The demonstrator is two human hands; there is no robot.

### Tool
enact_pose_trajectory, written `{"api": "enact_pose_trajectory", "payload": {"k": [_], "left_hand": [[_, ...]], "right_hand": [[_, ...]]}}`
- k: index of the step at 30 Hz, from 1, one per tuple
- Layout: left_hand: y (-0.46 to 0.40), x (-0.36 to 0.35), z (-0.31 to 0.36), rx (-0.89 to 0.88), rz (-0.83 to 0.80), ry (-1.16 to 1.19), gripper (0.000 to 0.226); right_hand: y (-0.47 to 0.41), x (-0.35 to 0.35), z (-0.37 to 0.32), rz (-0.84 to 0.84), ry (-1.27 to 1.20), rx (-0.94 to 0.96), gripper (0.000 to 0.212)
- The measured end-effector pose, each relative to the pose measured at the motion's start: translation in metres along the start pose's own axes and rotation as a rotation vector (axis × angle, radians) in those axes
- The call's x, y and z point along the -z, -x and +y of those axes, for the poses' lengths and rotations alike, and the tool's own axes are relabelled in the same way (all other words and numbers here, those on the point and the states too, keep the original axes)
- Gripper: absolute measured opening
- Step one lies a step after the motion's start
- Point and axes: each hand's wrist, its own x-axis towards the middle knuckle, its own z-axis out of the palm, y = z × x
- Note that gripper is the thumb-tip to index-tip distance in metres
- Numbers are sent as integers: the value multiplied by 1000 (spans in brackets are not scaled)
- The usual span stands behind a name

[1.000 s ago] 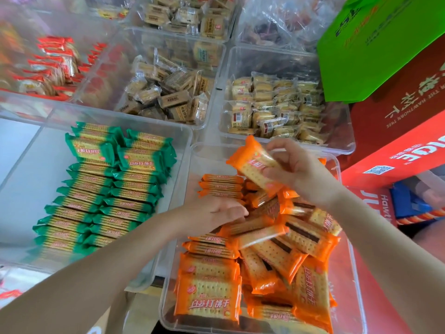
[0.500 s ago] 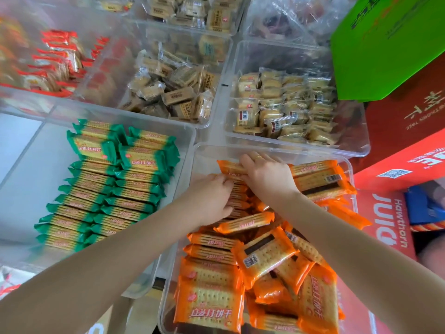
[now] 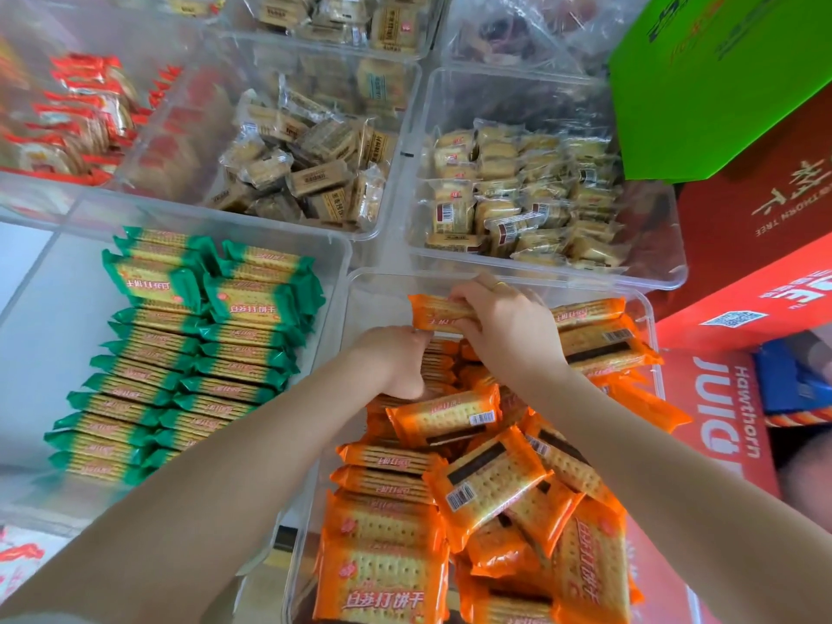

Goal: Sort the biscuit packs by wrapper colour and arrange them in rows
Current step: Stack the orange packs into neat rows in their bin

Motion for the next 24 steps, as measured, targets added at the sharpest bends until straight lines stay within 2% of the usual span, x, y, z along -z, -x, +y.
{"api": "enact_pose_trajectory", "payload": {"k": [5, 10, 12, 15, 20, 24], "left_hand": [[4, 3, 0, -9, 10, -62, 81], [15, -4, 2, 28, 72, -174, 72], [17, -1, 5, 60, 89, -187, 64], [21, -4, 12, 97, 177, -289, 44], [25, -14, 6, 66, 322, -333, 29], [23, -11, 0, 42, 290, -281, 33]], "right_hand": [[-2, -6, -6, 15, 19, -26, 32], [-10, -12, -26, -136, -60, 1, 25], [-14, -19, -32, -113, -47, 75, 29], [-9, -22, -29, -55, -7, 133, 21], [-5, -23, -27, -27, 57, 170, 41], [-7, -27, -32, -59, 113, 281, 24]]}}
